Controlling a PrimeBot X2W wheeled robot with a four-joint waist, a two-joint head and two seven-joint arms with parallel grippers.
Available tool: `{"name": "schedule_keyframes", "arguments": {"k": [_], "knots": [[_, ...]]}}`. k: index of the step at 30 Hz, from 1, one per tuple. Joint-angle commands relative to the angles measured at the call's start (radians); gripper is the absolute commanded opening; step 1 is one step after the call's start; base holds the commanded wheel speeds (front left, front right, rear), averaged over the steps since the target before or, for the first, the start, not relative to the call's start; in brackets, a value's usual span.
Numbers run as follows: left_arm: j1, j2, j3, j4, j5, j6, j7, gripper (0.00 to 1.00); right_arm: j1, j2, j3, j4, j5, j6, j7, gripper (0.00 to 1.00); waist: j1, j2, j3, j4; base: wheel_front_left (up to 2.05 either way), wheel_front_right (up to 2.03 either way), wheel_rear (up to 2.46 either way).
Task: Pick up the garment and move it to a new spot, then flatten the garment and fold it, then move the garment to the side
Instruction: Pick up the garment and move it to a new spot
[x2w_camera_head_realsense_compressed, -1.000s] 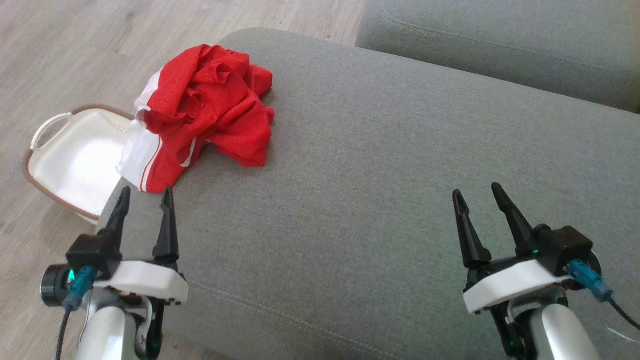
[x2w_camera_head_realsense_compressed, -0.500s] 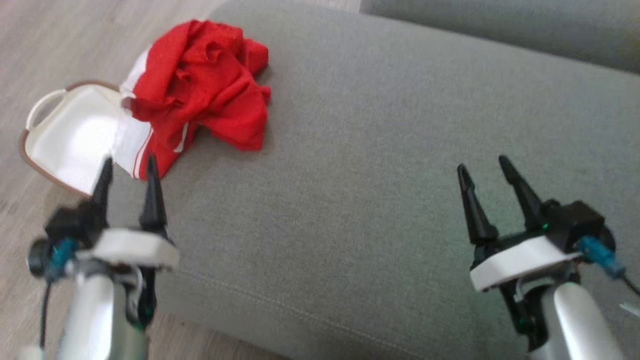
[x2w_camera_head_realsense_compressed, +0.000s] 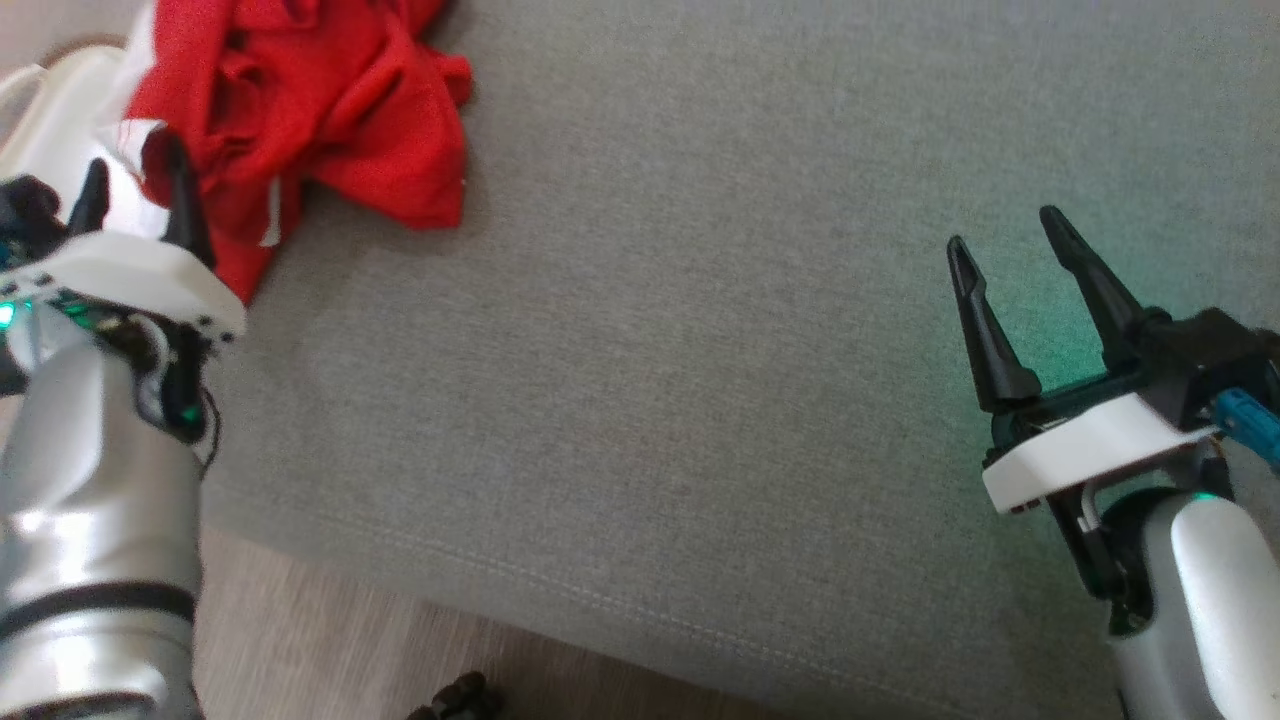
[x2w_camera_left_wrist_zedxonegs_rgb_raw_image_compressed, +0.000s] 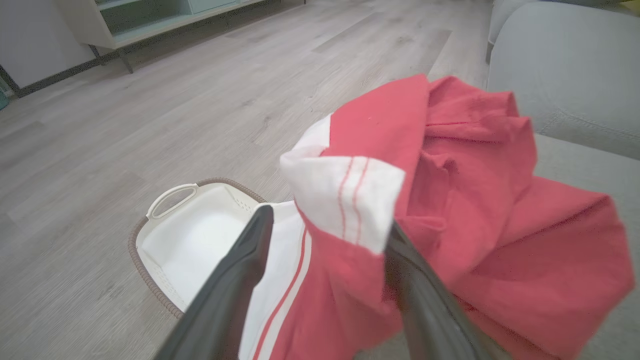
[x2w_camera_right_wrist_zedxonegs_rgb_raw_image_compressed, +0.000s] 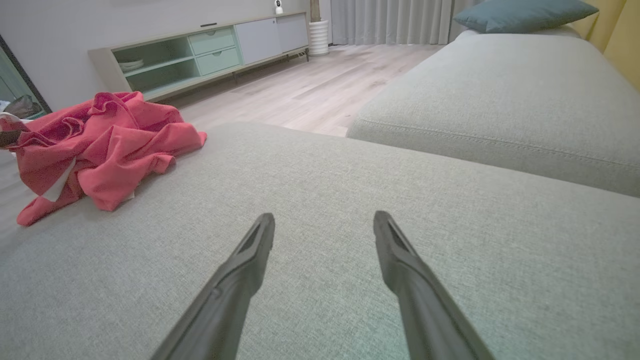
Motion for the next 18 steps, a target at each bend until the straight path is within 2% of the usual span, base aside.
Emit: {"name": "schedule_keyframes", "arguments": {"k": [1,6,7,8,14,18], "knots": [[-0.038,0.066,0.038,0.008,-0.010,-0.008,0.006,1.00,-0.027,-0.009,0.031,-0.048,-0.001,0.004,0.004,1.00,-0.0002,0.0000,0.040,-0.023,0.00,0.00,0.00],[-0.140,0.096,0.050,0.162,-0.053,-0.035,0.047,1.00,-0.041,-0.019,0.029,-0.063,-0.001,0.004,0.013,1.00,-0.0002,0.0000,0.075,-0.037,0.00,0.00,0.00],[-0.155,0.100,0.048,0.182,-0.059,-0.041,0.048,0.43,-0.042,-0.020,0.028,-0.064,-0.002,0.004,0.013,1.00,-0.0002,0.0000,0.077,-0.038,0.00,0.00,0.00],[-0.167,0.100,0.044,0.196,-0.061,-0.045,0.045,0.00,-0.041,-0.020,0.025,-0.065,-0.002,0.004,0.013,1.00,-0.0002,0.0000,0.078,-0.038,0.00,0.00,0.00],[-0.208,0.127,0.011,0.236,-0.051,-0.056,-0.001,0.00,-0.036,-0.009,0.016,-0.058,-0.001,0.004,0.006,1.00,-0.0002,0.0000,0.061,-0.037,0.00,0.00,0.00],[-0.205,0.143,0.000,0.183,-0.031,-0.036,-0.048,0.00,-0.022,0.011,0.010,-0.045,0.001,0.004,-0.014,1.00,-0.0002,0.0000,0.010,-0.037,0.00,0.00,0.00]]}}
